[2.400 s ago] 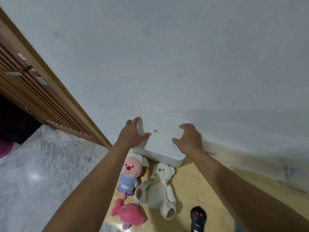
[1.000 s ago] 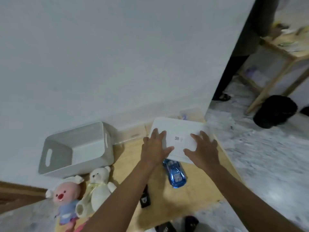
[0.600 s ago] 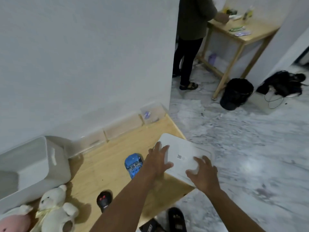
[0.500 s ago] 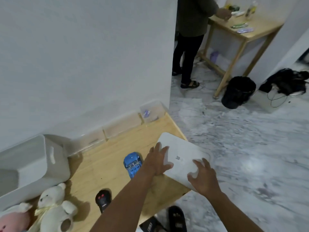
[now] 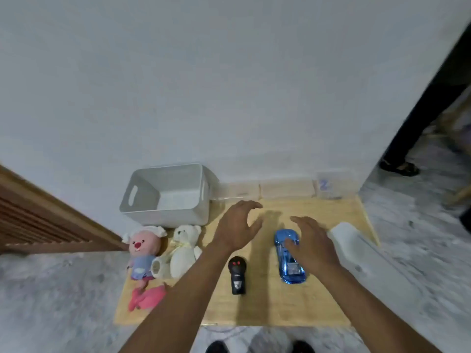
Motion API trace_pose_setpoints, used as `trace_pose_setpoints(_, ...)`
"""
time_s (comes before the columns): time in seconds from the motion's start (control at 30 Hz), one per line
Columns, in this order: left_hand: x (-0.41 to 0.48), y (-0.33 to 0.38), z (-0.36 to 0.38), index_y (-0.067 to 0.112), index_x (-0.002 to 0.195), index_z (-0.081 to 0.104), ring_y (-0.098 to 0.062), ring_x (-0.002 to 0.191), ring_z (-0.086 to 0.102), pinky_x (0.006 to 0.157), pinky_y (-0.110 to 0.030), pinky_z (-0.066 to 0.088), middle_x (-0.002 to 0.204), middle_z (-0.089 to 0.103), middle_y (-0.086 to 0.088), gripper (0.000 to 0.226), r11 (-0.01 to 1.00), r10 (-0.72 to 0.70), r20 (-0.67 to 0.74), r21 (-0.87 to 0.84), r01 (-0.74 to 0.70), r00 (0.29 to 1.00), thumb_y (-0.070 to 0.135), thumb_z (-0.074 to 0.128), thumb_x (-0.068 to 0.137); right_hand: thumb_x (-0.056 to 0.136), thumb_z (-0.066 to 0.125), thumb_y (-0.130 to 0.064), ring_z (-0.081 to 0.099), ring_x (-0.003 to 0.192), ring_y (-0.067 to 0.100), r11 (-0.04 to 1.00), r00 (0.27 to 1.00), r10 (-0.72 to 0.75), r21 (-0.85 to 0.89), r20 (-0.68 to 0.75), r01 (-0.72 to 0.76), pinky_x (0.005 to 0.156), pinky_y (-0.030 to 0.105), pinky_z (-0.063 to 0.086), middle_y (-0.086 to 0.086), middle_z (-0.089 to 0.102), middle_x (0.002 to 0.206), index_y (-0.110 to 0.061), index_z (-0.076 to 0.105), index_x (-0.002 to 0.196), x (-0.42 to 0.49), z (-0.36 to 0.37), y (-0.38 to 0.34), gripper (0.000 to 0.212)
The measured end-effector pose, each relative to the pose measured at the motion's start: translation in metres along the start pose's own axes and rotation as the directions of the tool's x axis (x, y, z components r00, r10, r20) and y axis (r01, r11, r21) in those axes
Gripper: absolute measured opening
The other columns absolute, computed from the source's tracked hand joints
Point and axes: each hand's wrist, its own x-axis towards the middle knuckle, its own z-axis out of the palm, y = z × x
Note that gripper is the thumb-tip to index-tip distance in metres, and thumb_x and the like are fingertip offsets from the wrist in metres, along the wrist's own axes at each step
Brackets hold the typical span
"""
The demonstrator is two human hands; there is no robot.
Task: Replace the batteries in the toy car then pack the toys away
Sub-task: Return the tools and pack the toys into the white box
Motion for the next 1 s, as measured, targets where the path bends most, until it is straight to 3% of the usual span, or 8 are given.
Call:
trace_pose_setpoints(0.13, -0.047, -0.076, -0.07, 0.022, 0.112, 0.07, -0.019, 0.099, 0.066, 0.085, -0.035, 0.054, 0.106, 0.071, 0.004, 0.021, 0.969, -0.215, -0.311, 0.051, 0.242, 0.926, 0.03, 0.066, 0.093, 0.089, 0.062, -0.045, 0.052, 0.126, 0.023, 0.992, 0.973, -0.115, 0.068, 0.201, 0.103, 0.098, 0.039, 0.047, -0.002, 0.05, 0.142, -0.034, 0.041, 0.145, 0.013, 0.048, -0.106, 0.061)
trace_pose_setpoints(0.27, -0.097, -0.157, -0.112, 0.021, 0.113, 0.066, -0.031, 0.102, 0.063, 0.083, -0.041, 0.054, 0.111, 0.066, -0.006, 0.026, 0.872, -0.426, -0.38, 0.07, 0.485, 0.821, 0.03, 0.066, 0.089, 0.085, 0.064, -0.05, 0.058, 0.118, 0.027, 0.993, 0.929, -0.076, 0.116, 0.363, 0.036, 0.091, 0.04, 0.053, 0.004, 0.054, 0.135, -0.035, 0.035, 0.144, 0.011, 0.112, -0.184, 0.068)
trace_pose_setpoints(0.37, -0.119, -0.205, -0.126, 0.023, 0.138, 0.05, -0.041, 0.121, 0.055, 0.092, -0.048, 0.052, 0.137, 0.05, -0.014, 0.051, 0.772, -0.569, -0.25, 0.166, 0.614, 0.783, 0.034, 0.066, 0.091, 0.084, 0.062, -0.053, 0.06, 0.113, 0.033, 0.997, 0.919, -0.028, 0.08, 0.394, -0.004, 0.075, 0.036, 0.054, 0.009, 0.051, 0.139, -0.043, 0.016, 0.151, 0.008, 0.163, -0.22, 0.082)
trace_pose_setpoints(0.47, -0.125, -0.246, -0.125, 0.032, 0.157, 0.026, -0.045, 0.134, 0.046, 0.106, -0.053, 0.046, 0.153, 0.029, -0.015, 0.082, 0.719, -0.684, 0.019, 0.184, 0.67, 0.729, 0.036, 0.07, 0.088, 0.087, 0.059, -0.057, 0.055, 0.121, 0.036, 0.997, 0.915, 0.074, -0.017, 0.396, -0.073, 0.09, 0.04, 0.05, 0.014, 0.041, 0.149, -0.043, 0.003, 0.155, 0.011, 0.209, -0.236, 0.089)
trace_pose_setpoints(0.57, -0.121, -0.27, -0.121, 0.032, 0.153, 0.027, -0.046, 0.119, 0.057, 0.097, -0.051, 0.052, 0.142, 0.039, -0.02, 0.086, 0.75, -0.66, 0.12, 0.063, 0.658, 0.741, 0.03, 0.074, 0.081, 0.086, 0.06, -0.059, 0.054, 0.12, 0.037, 0.982, 0.935, 0.181, -0.115, 0.305, -0.153, 0.096, 0.047, 0.049, 0.015, 0.039, 0.144, -0.04, 0.003, 0.152, 0.012, 0.232, -0.241, 0.089)
trace_pose_setpoints(0.7, -0.114, -0.279, -0.114, 0.021, 0.14, 0.035, -0.045, 0.101, 0.064, 0.086, -0.048, 0.056, 0.121, 0.052, -0.023, 0.049, 0.779, -0.627, 0.028, 0.011, 0.627, 0.778, 0.021, 0.055, 0.096, 0.086, 0.065, -0.052, 0.057, 0.115, 0.038, 0.975, 0.964, 0.197, -0.139, 0.18, -0.173, 0.091, 0.043, 0.051, 0.016, 0.042, 0.134, -0.027, 0.007, 0.152, 0.012, 0.242, -0.244, 0.091)
trace_pose_setpoints(0.87, -0.114, -0.293, -0.107, 0.024, 0.134, 0.032, -0.038, 0.108, 0.056, 0.087, -0.049, 0.054, 0.129, 0.048, -0.011, 0.049, 0.835, -0.545, -0.002, 0.084, 0.544, 0.838, 0.026, 0.056, 0.091, 0.085, 0.069, -0.038, 0.061, 0.109, 0.037, 0.986, 0.986, 0.138, -0.102, 0.092, -0.129, 0.084, 0.042, 0.053, 0.014, 0.049, 0.131, -0.027, 0.016, 0.149, 0.008, 0.246, -0.248, 0.083)
trace_pose_setpoints(1.0, -0.125, -0.286, -0.122, 0.015, 0.137, 0.04, -0.036, 0.111, 0.053, 0.09, -0.046, 0.05, 0.126, 0.049, -0.012, 0.052, 0.91, -0.4, -0.163, 0.047, 0.412, 0.902, 0.026, 0.063, 0.092, 0.082, 0.072, -0.03, 0.063, 0.104, 0.031, 0.998, 0.999, -0.006, -0.064, -0.037, 0.003, 0.075, 0.042, 0.057, 0.006, 0.053, 0.13, -0.032, 0.019, 0.15, -0.012, 0.239, -0.247, 0.086)
